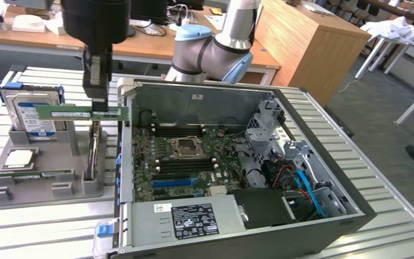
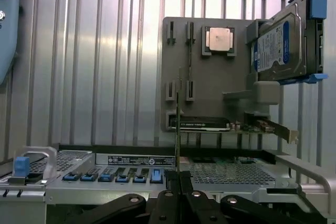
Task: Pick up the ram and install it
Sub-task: 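Pick up the ram and move it above insertion slot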
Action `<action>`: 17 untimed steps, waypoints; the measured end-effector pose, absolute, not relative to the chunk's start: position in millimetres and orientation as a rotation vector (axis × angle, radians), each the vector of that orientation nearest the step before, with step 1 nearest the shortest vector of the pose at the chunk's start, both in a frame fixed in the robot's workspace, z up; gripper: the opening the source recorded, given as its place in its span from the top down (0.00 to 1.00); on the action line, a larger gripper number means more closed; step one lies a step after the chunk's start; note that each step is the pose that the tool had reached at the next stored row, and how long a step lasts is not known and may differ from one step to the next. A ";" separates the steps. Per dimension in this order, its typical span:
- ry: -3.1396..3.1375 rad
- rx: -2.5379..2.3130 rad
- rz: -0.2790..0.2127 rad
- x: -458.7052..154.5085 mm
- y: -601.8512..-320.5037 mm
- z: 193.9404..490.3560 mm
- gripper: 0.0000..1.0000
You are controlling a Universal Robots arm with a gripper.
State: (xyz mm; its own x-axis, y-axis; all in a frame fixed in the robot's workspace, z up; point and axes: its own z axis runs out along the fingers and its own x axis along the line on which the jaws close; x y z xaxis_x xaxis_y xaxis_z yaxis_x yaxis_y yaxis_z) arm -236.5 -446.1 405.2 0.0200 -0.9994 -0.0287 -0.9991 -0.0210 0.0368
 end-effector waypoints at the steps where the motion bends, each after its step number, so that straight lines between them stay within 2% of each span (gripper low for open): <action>1: -2.194 2.239 -0.073 -233.2 -446.1 405.2 0.89; 17: -2.193 2.240 -0.072 -174.5 -446.1 405.3 0.89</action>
